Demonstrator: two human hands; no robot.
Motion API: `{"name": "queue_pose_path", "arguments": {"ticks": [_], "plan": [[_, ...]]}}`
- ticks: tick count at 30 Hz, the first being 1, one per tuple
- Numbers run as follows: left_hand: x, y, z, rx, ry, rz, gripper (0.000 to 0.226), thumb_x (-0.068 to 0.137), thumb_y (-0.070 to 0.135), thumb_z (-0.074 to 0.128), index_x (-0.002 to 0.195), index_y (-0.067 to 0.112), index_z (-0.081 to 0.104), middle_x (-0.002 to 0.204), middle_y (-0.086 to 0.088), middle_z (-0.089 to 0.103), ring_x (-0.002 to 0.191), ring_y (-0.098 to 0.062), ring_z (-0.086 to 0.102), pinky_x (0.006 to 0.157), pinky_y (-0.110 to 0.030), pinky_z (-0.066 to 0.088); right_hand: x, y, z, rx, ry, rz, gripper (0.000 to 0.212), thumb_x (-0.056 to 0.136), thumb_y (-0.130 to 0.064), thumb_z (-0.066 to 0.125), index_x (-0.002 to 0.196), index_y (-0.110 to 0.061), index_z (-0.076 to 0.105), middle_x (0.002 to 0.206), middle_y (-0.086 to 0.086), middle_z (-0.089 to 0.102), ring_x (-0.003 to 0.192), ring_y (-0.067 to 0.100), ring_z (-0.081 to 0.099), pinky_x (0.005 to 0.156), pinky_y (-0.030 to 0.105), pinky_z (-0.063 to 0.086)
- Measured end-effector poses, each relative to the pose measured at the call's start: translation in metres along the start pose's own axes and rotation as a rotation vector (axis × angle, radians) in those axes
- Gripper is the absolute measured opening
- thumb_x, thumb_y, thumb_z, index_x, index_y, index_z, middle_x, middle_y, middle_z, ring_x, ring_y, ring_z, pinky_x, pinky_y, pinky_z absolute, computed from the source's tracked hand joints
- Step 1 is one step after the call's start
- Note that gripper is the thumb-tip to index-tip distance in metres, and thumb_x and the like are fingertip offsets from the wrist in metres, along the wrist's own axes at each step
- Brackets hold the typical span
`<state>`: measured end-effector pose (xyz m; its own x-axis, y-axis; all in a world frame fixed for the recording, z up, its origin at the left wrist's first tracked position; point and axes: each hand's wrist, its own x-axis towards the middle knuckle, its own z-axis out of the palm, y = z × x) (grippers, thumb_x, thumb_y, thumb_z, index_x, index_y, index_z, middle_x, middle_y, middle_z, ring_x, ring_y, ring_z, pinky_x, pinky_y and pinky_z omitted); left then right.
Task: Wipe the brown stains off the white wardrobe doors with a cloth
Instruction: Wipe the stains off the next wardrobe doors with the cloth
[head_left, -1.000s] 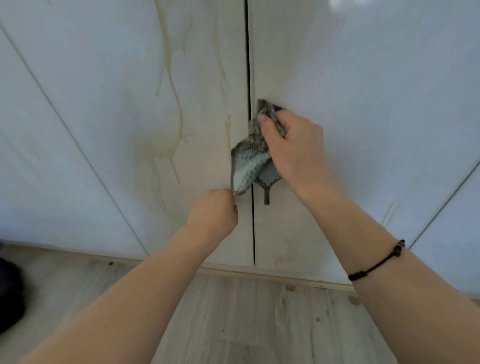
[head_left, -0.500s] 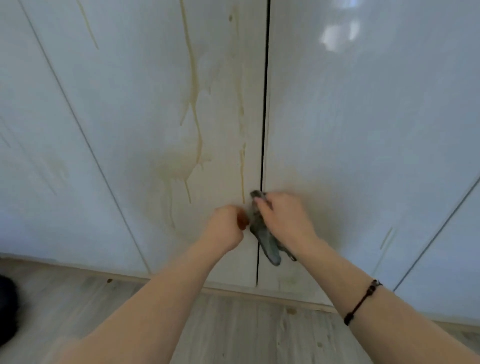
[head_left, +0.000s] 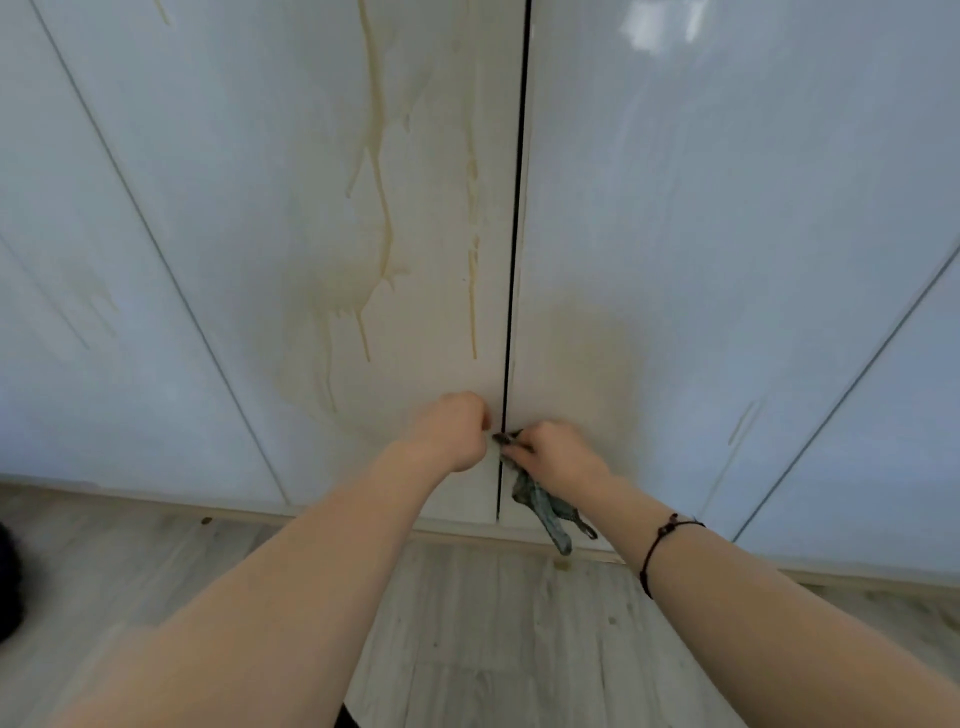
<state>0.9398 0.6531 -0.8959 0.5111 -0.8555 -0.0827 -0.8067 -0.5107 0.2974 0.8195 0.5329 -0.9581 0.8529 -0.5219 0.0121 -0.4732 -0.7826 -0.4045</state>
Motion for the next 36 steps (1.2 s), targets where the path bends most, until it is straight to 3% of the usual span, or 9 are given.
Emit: {"name": "queue_pose_path", "arguments": {"ticks": [6, 14, 17, 19, 24, 26, 30, 32, 36], "plan": [[0.023, -0.013, 0.02, 0.187, 0.041, 0.031, 0.025, 0.097, 0.026, 0.055, 0.106, 0.007, 0.068, 0.113, -0.018, 0.067, 0.105, -0.037, 0.064, 0.084, -0.038, 0.051, -0.003, 0.064, 0.062, -0.15, -0.287, 0.112, 0.033, 0.101, -0.042, 0.052, 0.083, -0.018, 0.067, 0.081, 0.001, 0.062, 0.08, 0.023, 0.059, 0.07, 0.032, 0.047], [0.024, -0.013, 0.021, 0.284, 0.09, -0.007, 0.02, 0.089, 0.021, 0.057, 0.101, 0.01, 0.069, 0.108, -0.016, 0.068, 0.1, -0.036, 0.065, 0.074, -0.036, 0.048, 0.0, 0.072, 0.116, -0.211, -0.442, 0.203, 0.037, 0.104, -0.035, 0.046, 0.107, -0.004, 0.067, 0.11, 0.015, 0.067, 0.093, 0.028, 0.061, 0.075, 0.032, 0.048], [0.024, -0.008, 0.02, 0.276, 0.099, -0.022, 0.018, 0.083, 0.019, 0.058, 0.096, 0.011, 0.068, 0.105, -0.015, 0.068, 0.098, -0.036, 0.065, 0.07, -0.033, 0.042, 0.008, 0.034, 0.099, -0.154, -0.338, 0.091, 0.041, 0.104, -0.038, 0.043, 0.107, -0.006, 0.068, 0.109, 0.017, 0.067, 0.1, 0.032, 0.063, 0.082, 0.036, 0.049], [0.024, -0.005, 0.017, 0.269, 0.098, -0.042, 0.017, 0.079, 0.02, 0.059, 0.091, 0.011, 0.068, 0.099, -0.015, 0.068, 0.096, -0.036, 0.066, 0.07, -0.034, 0.045, 0.015, -0.003, 0.075, -0.071, -0.107, -0.034, 0.041, 0.101, -0.039, 0.044, 0.095, -0.009, 0.069, 0.095, 0.019, 0.07, 0.087, 0.034, 0.066, 0.072, 0.037, 0.05], [0.023, -0.008, 0.009, 0.25, 0.166, -0.082, 0.016, 0.071, 0.024, 0.059, 0.062, 0.015, 0.049, 0.063, -0.003, 0.046, 0.055, -0.023, 0.043, 0.05, -0.025, 0.031, 0.014, -0.026, 0.04, 0.105, 0.329, -0.166, 0.026, 0.089, -0.028, 0.047, 0.067, -0.016, 0.053, 0.07, 0.02, 0.068, 0.061, 0.042, 0.062, 0.05, 0.044, 0.05], [0.02, -0.01, 0.008, 0.271, 0.181, -0.046, 0.008, 0.077, 0.024, 0.059, 0.076, 0.016, 0.062, 0.073, -0.007, 0.055, 0.065, -0.028, 0.052, 0.057, -0.028, 0.034, 0.009, -0.012, 0.05, 0.081, 0.321, -0.176, 0.031, 0.098, -0.027, 0.052, 0.077, -0.007, 0.063, 0.076, 0.019, 0.07, 0.066, 0.041, 0.064, 0.055, 0.045, 0.051], [0.018, -0.011, 0.004, 0.299, 0.18, -0.032, 0.022, 0.085, 0.023, 0.059, 0.101, 0.013, 0.07, 0.099, -0.014, 0.067, 0.09, -0.035, 0.065, 0.066, -0.032, 0.039, 0.0, 0.009, 0.086, -0.062, -0.107, 0.095, 0.033, 0.102, -0.032, 0.048, 0.099, -0.007, 0.069, 0.103, 0.018, 0.07, 0.094, 0.036, 0.066, 0.077, 0.04, 0.053], [0.02, -0.01, 0.003, 0.281, 0.16, -0.039, 0.022, 0.086, 0.023, 0.058, 0.102, 0.012, 0.069, 0.101, -0.014, 0.067, 0.093, -0.035, 0.065, 0.068, -0.033, 0.041, -0.005, 0.018, 0.088, -0.058, -0.174, 0.167, 0.034, 0.103, -0.032, 0.047, 0.104, -0.006, 0.069, 0.108, 0.019, 0.069, 0.1, 0.035, 0.065, 0.081, 0.039, 0.053], [0.018, -0.007, 0.006, 0.261, 0.168, -0.017, 0.028, 0.082, 0.029, 0.057, 0.1, 0.011, 0.07, 0.103, -0.016, 0.069, 0.095, -0.037, 0.066, 0.069, -0.031, 0.04, -0.003, 0.004, 0.04, 0.016, 0.252, 0.001, 0.032, 0.1, -0.034, 0.052, 0.084, -0.01, 0.068, 0.083, 0.017, 0.072, 0.079, 0.037, 0.067, 0.065, 0.038, 0.049]]}}
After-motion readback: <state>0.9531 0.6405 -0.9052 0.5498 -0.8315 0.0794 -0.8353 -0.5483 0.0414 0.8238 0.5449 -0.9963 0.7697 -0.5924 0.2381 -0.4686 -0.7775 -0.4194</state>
